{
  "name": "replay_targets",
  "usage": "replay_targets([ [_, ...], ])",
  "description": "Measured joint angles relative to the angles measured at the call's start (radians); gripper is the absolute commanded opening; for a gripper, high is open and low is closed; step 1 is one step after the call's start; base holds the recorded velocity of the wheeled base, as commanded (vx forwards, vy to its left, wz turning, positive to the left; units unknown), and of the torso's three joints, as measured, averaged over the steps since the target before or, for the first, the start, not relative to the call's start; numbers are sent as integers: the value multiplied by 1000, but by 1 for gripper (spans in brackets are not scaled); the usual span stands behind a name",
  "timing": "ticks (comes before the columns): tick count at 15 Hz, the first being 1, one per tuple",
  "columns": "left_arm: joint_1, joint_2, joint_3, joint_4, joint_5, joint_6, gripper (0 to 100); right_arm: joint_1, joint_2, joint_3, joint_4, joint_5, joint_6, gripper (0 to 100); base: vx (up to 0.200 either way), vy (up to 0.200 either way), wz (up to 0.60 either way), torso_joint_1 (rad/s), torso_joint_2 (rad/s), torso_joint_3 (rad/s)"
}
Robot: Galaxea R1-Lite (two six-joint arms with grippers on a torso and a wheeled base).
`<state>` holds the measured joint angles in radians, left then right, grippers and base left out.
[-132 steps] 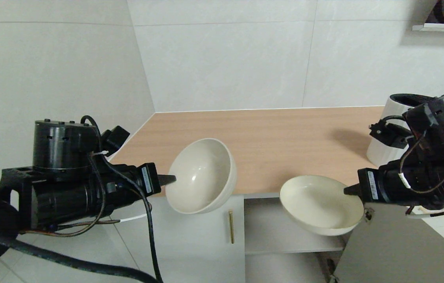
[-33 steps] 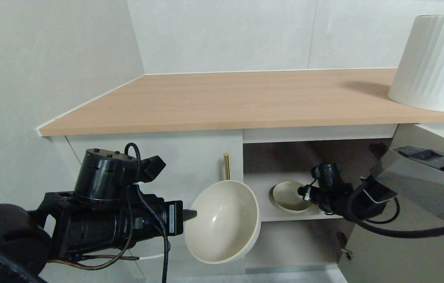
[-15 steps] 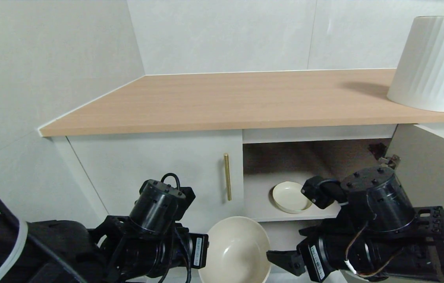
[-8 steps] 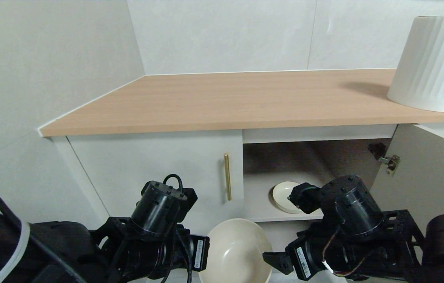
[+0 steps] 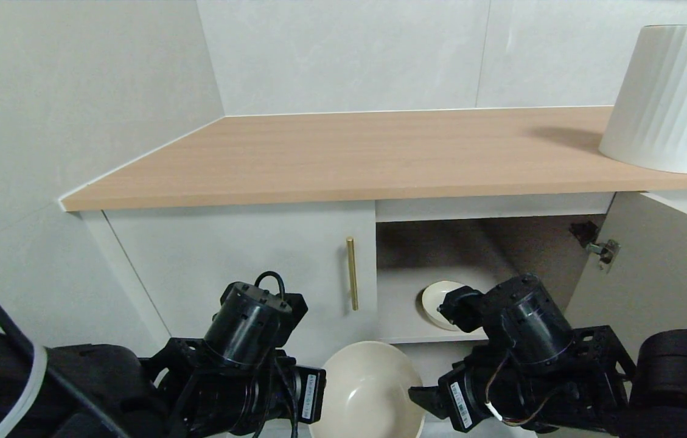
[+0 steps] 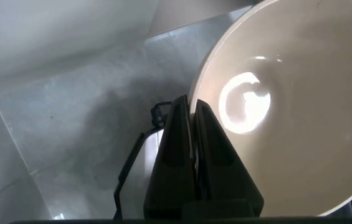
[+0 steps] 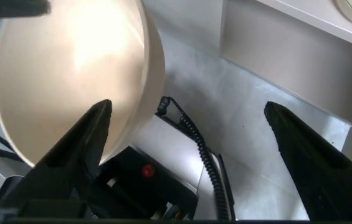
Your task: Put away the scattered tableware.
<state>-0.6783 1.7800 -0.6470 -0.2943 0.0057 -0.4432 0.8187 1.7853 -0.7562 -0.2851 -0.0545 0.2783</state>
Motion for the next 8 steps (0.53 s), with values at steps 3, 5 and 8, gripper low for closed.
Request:
replay_targets([
  [3,-7,-3,1,-5,-3,0,0,1,7,-1,-5,4,1,0,0,0,0,0,0,0],
  [5,-8,-6,2,-4,-3,0,0,0,8,0,-3,1,2,0,0,0,0,0,0,0],
  [8,-8,-7,4,-3,-3,0,0,0,9,1,-3,0,1,0,0,0,0,0,0,0],
])
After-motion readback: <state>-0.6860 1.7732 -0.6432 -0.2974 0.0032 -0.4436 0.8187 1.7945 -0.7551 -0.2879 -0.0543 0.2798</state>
